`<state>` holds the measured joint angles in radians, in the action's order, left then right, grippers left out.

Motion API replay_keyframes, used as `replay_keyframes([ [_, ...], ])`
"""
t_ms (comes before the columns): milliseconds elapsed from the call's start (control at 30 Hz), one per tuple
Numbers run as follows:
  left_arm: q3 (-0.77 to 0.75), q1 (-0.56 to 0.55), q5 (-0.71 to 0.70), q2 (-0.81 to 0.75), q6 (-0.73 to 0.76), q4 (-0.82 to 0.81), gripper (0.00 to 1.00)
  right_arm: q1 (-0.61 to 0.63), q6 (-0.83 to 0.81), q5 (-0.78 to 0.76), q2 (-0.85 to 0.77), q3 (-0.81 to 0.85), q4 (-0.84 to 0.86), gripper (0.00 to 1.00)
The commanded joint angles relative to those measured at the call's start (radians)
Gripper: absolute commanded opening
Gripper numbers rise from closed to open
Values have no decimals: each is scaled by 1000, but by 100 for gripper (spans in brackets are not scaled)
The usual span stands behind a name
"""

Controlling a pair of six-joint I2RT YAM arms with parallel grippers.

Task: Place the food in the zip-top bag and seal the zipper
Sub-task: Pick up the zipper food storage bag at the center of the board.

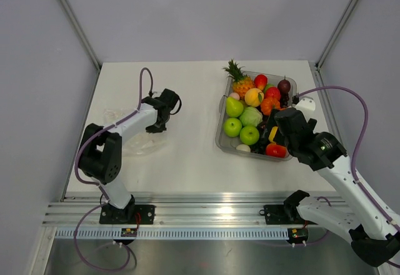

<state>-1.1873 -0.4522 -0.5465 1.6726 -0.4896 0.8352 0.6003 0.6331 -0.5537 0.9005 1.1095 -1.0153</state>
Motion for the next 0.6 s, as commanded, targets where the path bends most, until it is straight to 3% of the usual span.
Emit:
replay_keyframes([
  [0, -101, 4, 6, 56, -27, -19, 14, 6, 13, 3, -17, 19, 11, 99],
  [67, -129, 4, 64, 70, -35, -19, 0, 6, 16, 1, -29, 16, 1, 100],
  [367, -438, 23, 333, 186, -87, 7, 1, 6, 33, 20, -60, -2, -12, 100],
  [400, -477, 24, 342, 202, -72, 19, 15, 6, 34, 29, -61, -5, -12, 99],
  [433, -510, 26, 347, 220, -58, 54, 56, 6, 34, 34, -61, -5, -14, 100],
  [533, -587, 26, 333, 239, 11, 96, 83, 6, 39, 52, -63, -16, -9, 99],
  [567, -587, 26, 320, 230, 29, 94, 84, 7, 37, 57, -67, -22, -6, 99],
])
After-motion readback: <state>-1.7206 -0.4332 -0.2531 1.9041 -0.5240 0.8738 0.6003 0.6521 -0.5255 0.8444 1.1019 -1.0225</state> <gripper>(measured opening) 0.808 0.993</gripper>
